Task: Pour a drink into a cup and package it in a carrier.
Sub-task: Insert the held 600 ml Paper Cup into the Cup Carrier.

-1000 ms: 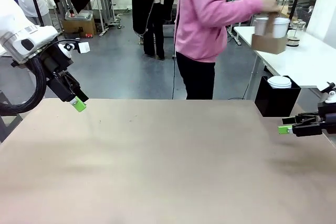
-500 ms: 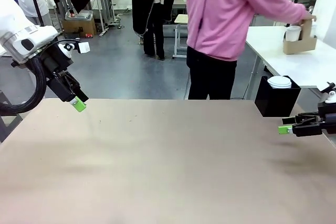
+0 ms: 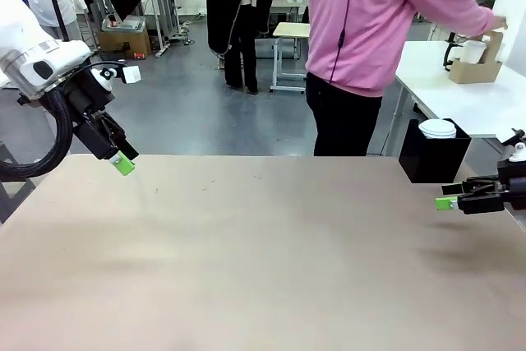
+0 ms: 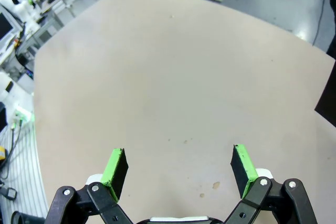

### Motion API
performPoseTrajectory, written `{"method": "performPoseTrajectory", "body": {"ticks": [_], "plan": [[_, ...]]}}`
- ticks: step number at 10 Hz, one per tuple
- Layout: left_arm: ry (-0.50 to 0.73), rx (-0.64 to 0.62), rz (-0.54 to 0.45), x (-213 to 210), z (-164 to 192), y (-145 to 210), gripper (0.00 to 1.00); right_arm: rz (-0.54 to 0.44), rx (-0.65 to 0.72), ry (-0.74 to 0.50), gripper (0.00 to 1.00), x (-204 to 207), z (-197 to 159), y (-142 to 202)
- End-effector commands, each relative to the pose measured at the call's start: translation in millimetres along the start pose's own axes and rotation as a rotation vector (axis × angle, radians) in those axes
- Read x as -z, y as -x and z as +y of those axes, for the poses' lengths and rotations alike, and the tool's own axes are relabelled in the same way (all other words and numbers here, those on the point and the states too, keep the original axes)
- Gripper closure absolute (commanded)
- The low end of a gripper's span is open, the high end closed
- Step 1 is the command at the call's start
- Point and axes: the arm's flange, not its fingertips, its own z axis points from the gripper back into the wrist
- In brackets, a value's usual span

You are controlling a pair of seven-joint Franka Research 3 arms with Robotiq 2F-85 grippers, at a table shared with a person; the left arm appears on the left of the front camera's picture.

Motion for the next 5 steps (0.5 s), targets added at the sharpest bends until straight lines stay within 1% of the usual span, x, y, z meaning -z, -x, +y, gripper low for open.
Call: {"method": "performPoseTrajectory", "body": {"ticks": [1,5], "plan": [[-0.008,-0.007,0.002,-0.5,-0.6,0.0,0.0,-0.014,-0.02,-0.006,0.0,-2.7,-0.6,1.4],[-0.008,-0.007,0.002,-0.5,-0.6,0.0,0.0,-0.014,-0.02,-0.006,0.0,-2.7,-0.6,1.4]]}}
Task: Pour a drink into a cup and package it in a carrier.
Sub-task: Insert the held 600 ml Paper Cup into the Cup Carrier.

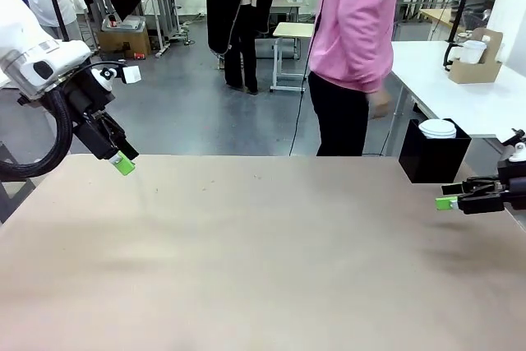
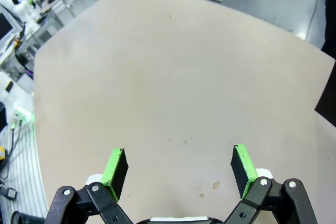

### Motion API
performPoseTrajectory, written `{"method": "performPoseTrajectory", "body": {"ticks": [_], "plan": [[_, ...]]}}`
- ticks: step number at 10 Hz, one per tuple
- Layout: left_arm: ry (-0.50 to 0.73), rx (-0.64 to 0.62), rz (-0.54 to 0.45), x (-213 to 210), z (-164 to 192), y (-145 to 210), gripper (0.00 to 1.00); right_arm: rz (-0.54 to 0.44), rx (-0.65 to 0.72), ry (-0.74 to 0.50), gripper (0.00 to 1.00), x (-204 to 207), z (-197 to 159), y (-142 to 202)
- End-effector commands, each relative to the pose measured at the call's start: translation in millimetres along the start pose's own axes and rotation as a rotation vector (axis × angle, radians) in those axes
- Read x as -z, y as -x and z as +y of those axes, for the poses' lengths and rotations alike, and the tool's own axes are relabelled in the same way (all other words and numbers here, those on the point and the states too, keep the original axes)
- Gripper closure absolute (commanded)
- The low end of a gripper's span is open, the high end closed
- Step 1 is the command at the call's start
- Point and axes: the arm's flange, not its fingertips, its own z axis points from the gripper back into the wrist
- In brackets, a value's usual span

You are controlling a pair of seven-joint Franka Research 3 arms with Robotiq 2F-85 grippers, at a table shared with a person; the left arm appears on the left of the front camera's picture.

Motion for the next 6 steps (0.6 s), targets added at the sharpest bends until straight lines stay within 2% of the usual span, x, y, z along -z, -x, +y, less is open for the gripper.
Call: {"method": "performPoseTrajectory", "body": {"ticks": [1,6], "plan": [[-0.008,-0.007,0.002,-0.5,-0.6,0.0,0.0,-0.014,-0.02,-0.006,0.0,-2.7,-0.6,1.4],[-0.008,-0.007,0.002,-0.5,-0.6,0.0,0.0,-0.014,-0.02,-0.006,0.0,-2.7,-0.6,1.4]]}}
